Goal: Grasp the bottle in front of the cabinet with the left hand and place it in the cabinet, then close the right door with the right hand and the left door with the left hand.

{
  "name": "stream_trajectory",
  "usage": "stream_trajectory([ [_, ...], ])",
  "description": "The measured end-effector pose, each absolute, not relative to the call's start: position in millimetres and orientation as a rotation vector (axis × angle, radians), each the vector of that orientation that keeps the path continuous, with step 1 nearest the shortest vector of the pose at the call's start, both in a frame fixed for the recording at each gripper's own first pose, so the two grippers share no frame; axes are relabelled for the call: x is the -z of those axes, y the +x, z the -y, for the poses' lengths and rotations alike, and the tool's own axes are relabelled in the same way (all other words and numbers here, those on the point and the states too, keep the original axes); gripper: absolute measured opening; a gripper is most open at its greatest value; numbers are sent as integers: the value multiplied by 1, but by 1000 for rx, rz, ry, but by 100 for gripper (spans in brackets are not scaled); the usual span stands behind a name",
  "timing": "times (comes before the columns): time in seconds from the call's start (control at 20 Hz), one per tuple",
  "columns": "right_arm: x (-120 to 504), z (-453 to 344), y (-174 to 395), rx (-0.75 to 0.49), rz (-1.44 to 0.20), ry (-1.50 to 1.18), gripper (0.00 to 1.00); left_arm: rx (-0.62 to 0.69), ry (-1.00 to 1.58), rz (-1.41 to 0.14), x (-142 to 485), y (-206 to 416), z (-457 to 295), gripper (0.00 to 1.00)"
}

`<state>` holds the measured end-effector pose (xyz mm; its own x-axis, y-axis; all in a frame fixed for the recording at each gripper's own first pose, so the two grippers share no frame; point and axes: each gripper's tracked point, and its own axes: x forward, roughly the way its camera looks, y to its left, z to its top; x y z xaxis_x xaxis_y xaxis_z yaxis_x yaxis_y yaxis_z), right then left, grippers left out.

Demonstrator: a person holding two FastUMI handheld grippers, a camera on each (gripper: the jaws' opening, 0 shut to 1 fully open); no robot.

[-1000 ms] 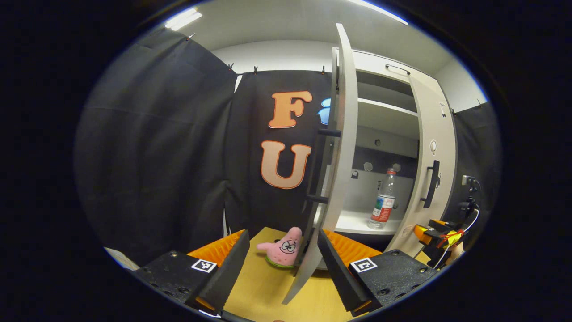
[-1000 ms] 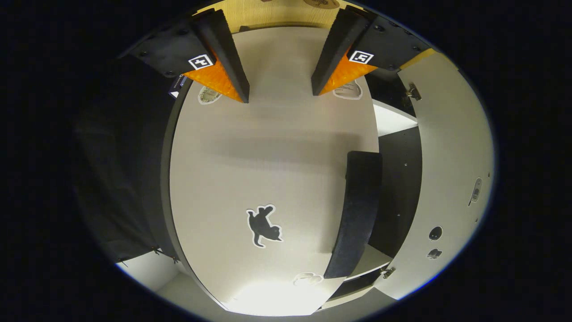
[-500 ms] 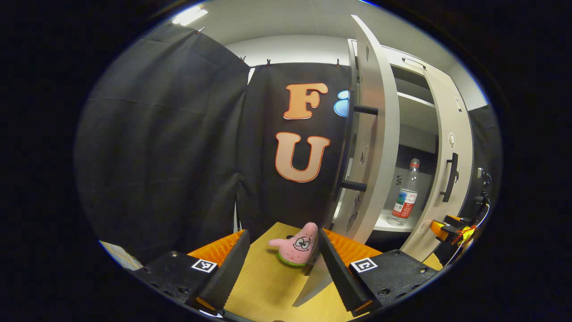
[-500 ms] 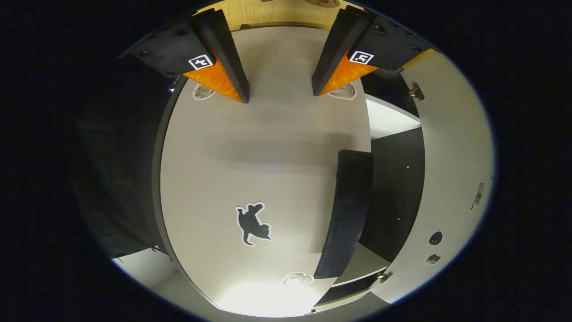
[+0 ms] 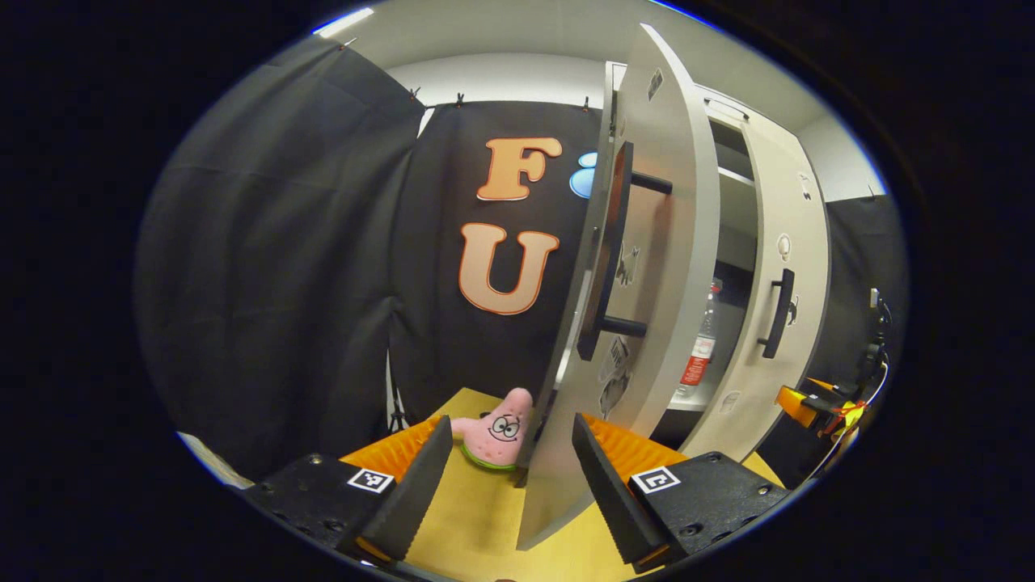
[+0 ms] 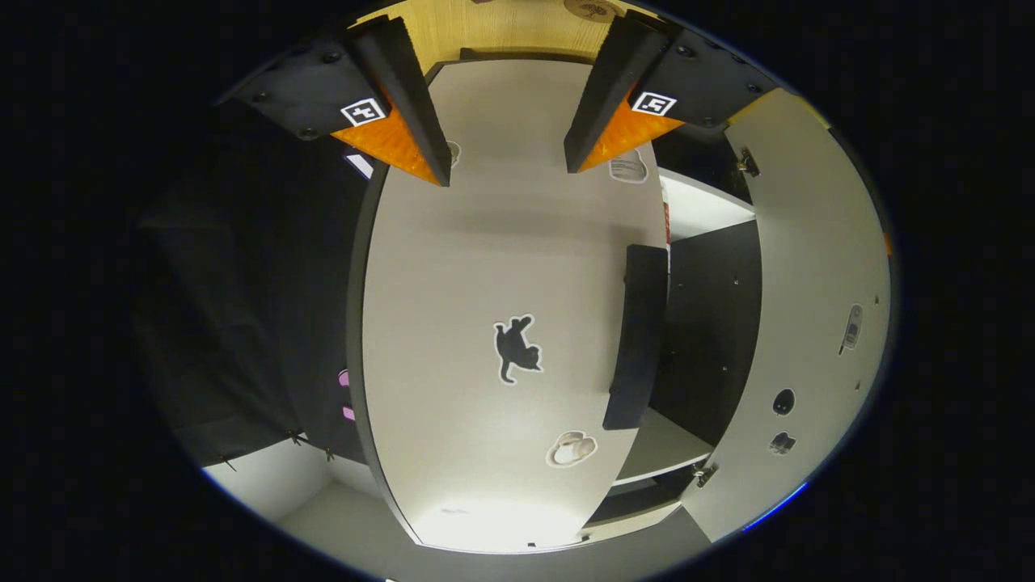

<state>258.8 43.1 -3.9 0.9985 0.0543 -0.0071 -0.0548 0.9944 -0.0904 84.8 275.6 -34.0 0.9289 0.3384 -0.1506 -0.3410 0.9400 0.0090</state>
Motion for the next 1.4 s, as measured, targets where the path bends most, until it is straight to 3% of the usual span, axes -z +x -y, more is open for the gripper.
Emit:
stream_trajectory([
  [0.1,-4,-36,247,-46,2,-71,94,-310,-7,-157,37,93,-263,92],
  [0.95,-9,30,171,79,-8,-59,94,-116,-27,-188,58,138,-190,92],
  [1.0,-8,34,168,88,-11,-57,94,-99,-30,-192,60,141,-183,96],
  [1.2,-8,47,159,120,-6,-51,94,-27,-69,-201,68,155,-166,92],
  [1.3,-9,54,156,132,-3,-50,94,-29,-61,-193,73,167,-170,92],
  [1.35,-9,57,156,137,-3,-50,94,-42,-56,-196,78,176,-174,87],
  [1.4,-9,60,155,141,-4,-50,94,-51,-55,-197,81,184,-176,92],
])
